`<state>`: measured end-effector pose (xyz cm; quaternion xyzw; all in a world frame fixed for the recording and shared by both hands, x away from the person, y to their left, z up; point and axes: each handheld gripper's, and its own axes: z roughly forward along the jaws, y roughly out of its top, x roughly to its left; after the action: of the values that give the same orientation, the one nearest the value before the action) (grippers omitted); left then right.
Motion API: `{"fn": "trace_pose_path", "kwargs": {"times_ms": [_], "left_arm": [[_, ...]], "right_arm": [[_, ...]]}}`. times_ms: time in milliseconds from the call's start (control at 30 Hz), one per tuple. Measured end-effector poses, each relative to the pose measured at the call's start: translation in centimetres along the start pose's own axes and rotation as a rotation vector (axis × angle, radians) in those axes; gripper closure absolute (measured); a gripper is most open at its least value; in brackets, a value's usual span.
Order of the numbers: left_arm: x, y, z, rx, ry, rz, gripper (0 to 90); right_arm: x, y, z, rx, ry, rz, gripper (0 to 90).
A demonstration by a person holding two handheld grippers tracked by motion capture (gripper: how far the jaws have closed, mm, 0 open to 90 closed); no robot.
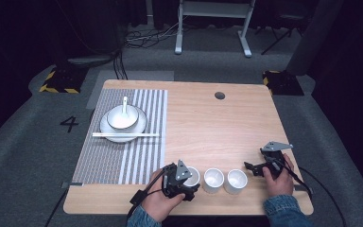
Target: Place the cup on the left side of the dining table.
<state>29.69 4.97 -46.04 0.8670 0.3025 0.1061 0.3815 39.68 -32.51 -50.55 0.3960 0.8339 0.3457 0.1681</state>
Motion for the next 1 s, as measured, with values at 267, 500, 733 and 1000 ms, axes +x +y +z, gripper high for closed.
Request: {"fn": "trace_pose_path", "kwargs": {"times_ms": [267, 500, 733, 1000], "left_arm": [[0.2, 0.5, -1.3, -0.021, 0.003, -0.012, 26.6], [0.6, 0.8, -2.3, -0.051, 0.014, -0.013, 26.6], [0.8, 1.1, -3.0, -0.072, 0.018, -0.018, 26.6], [1.2, 1.5, -4.0, -0.095, 0.023, -0.026, 26.6]], "right_arm": [[0.0, 0.0, 0.0, 0.000, 0.000, 0.000, 0.3], [0.0, 0.0, 0.0, 0.000, 0.000, 0.000, 0.3], [0.0, 0.0, 0.0, 0.000, 0.000, 0.000, 0.3], [0.0, 0.0, 0.0, 0.000, 0.000, 0.000, 0.3]]}}
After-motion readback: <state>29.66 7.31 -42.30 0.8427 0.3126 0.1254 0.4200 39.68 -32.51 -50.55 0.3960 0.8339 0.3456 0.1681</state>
